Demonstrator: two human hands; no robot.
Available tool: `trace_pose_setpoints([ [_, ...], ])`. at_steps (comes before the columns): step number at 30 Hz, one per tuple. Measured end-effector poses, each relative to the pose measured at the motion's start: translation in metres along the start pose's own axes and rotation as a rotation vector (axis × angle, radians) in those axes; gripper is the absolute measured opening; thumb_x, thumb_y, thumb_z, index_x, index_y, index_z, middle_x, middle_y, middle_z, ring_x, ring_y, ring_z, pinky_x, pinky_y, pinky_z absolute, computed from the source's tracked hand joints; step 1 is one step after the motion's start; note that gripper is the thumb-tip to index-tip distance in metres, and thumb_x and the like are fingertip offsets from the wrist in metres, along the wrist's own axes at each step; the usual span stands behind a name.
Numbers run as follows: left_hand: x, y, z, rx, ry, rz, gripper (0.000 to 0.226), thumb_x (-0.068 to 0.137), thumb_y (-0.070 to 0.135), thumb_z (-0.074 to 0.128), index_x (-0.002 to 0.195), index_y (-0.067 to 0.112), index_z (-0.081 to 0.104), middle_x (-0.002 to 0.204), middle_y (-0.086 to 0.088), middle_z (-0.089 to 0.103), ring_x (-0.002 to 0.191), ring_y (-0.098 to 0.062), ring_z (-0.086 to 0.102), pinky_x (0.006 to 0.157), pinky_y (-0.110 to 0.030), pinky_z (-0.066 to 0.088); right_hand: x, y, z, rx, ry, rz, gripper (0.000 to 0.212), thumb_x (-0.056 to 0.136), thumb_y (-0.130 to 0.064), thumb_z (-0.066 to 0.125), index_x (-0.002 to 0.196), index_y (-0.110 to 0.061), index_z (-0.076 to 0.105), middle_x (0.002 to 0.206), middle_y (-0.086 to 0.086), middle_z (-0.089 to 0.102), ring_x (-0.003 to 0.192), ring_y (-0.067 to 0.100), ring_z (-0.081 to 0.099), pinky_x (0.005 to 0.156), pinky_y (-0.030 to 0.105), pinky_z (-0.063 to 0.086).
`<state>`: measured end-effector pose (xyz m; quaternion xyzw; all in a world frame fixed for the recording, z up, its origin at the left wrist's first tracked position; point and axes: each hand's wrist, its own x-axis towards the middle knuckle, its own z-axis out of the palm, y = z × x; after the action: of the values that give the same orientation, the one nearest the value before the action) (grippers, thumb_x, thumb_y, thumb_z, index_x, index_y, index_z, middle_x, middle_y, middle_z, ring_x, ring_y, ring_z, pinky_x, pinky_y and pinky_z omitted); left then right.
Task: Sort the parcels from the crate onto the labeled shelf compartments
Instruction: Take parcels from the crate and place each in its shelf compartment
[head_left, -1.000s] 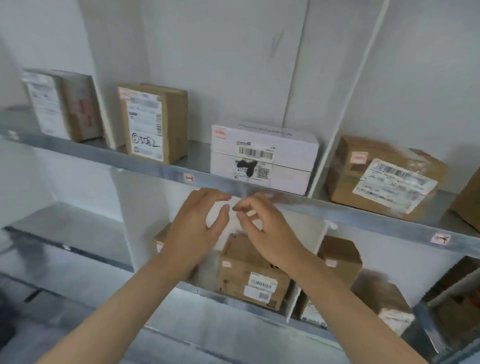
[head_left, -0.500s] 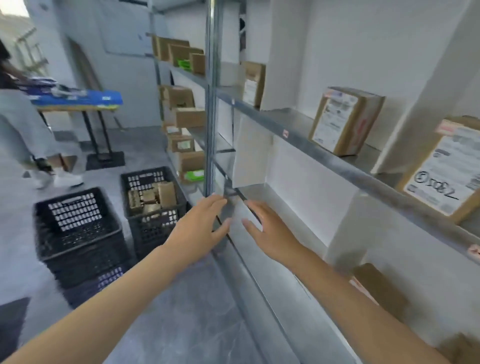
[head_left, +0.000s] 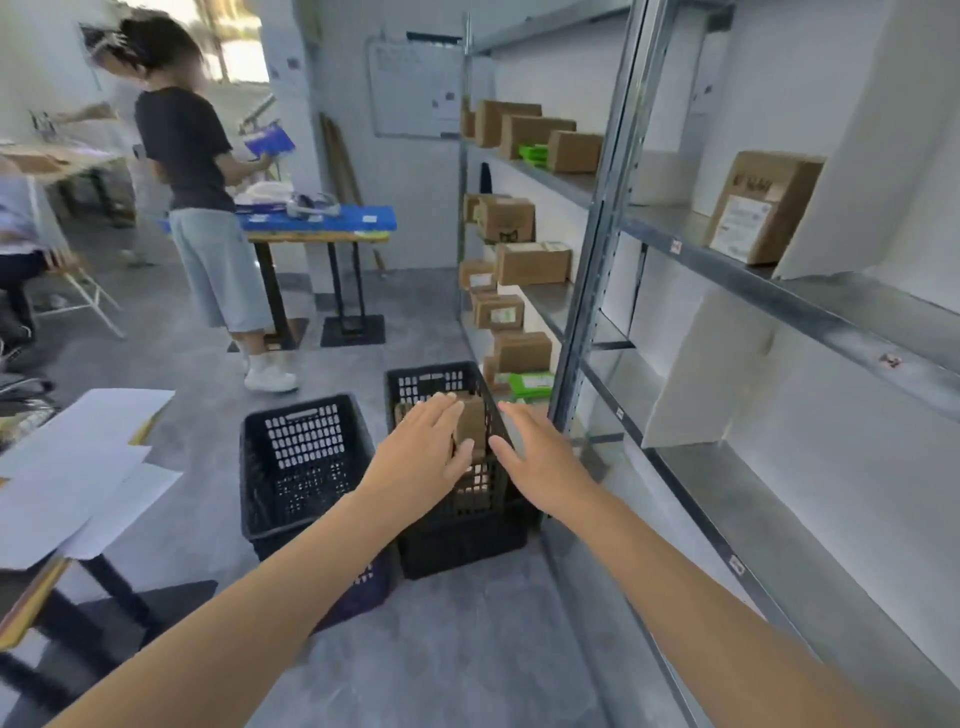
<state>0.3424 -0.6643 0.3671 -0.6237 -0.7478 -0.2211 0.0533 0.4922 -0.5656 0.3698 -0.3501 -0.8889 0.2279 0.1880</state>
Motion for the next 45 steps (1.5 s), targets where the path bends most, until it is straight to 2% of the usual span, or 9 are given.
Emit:
trace_pose_setpoints([
  [9,0.054,-0.074,0.029,-0.025,-0.017,-0.14,0.053,0.102,0.038,0.044,0.147,0.012,0.039,0.154,0.0,0.039,0.143,-0.013,0.032,0.118,-0.025,0.019,0.101,0.013,0.039,0.006,-0.096,-0.018,0.056,0.103,-0.036,0.048,0.154,-0.018,0.031,0.157,-0.002,0.035,0.144,0.015,0.032,0.12,0.036,0.027],
  [14,0.107,-0.11,0.047,-0.05,-0.036,-0.221,0.054,0.103,0.039,0.043,0.15,0.013,0.037,0.157,0.0,0.035,0.146,-0.013,0.027,0.118,-0.025,0.017,0.177,0.044,0.049,0.051,-0.133,-0.016,0.057,0.103,-0.036,0.047,0.155,-0.02,0.029,0.159,-0.004,0.03,0.145,0.013,0.029,0.12,0.034,0.026],
  [20,0.207,-0.142,0.076,-0.005,-0.047,-0.242,0.054,0.104,0.039,0.041,0.151,0.013,0.034,0.158,0.001,0.032,0.147,-0.01,0.024,0.113,-0.015,0.006,0.286,0.084,0.058,0.135,-0.15,0.004,0.056,0.103,-0.035,0.047,0.154,-0.02,0.029,0.158,-0.003,0.031,0.146,0.014,0.027,0.119,0.034,0.025],
  [26,0.29,-0.172,0.12,0.023,-0.113,-0.257,0.056,0.104,0.042,0.038,0.152,0.015,0.032,0.16,0.001,0.029,0.149,-0.01,0.021,0.123,-0.027,0.013,0.37,0.122,0.057,0.151,-0.154,0.034,0.055,0.103,-0.032,0.047,0.154,-0.018,0.03,0.157,-0.002,0.033,0.144,0.015,0.03,0.116,0.032,0.027],
  [30,0.321,-0.187,0.143,0.001,-0.126,-0.264,0.055,0.105,0.04,0.035,0.152,0.014,0.031,0.161,0.001,0.027,0.149,-0.009,0.02,0.118,-0.02,0.005,0.407,0.145,0.063,0.134,-0.201,0.048,0.055,0.104,-0.032,0.046,0.154,-0.018,0.03,0.157,-0.002,0.032,0.145,0.015,0.028,0.116,0.031,0.025],
  [33,0.341,-0.206,0.161,-0.03,-0.15,-0.284,0.054,0.105,0.039,0.036,0.153,0.014,0.031,0.16,0.0,0.027,0.149,-0.01,0.02,0.118,-0.02,0.004,0.436,0.16,0.075,0.15,-0.208,0.077,0.054,0.104,-0.031,0.046,0.154,-0.018,0.03,0.157,-0.001,0.032,0.145,0.015,0.029,0.116,0.03,0.025],
  [38,0.374,-0.243,0.201,-0.105,-0.215,-0.327,0.052,0.104,0.037,0.039,0.151,0.016,0.034,0.159,0.001,0.031,0.147,-0.013,0.025,0.122,-0.027,0.017,0.479,0.185,0.109,0.141,-0.286,0.137,0.054,0.104,-0.032,0.046,0.154,-0.018,0.03,0.157,-0.002,0.033,0.145,0.015,0.029,0.116,0.03,0.024],
  [42,0.411,-0.284,0.236,-0.137,-0.261,-0.345,0.05,0.105,0.034,0.04,0.15,0.012,0.036,0.158,-0.002,0.033,0.147,-0.014,0.027,0.119,-0.024,0.018,0.525,0.206,0.138,0.144,-0.331,0.204,0.055,0.104,-0.034,0.045,0.155,-0.018,0.028,0.158,-0.002,0.03,0.145,0.015,0.029,0.115,0.029,0.024],
  [45,0.437,-0.315,0.261,-0.199,-0.317,-0.382,0.049,0.104,0.033,0.041,0.148,0.011,0.039,0.155,-0.003,0.037,0.145,-0.016,0.03,0.12,-0.029,0.022,0.558,0.22,0.159,0.144,-0.369,0.287,0.055,0.104,-0.033,0.045,0.155,-0.018,0.029,0.159,0.0,0.03,0.145,0.016,0.029,0.117,0.033,0.026],
])
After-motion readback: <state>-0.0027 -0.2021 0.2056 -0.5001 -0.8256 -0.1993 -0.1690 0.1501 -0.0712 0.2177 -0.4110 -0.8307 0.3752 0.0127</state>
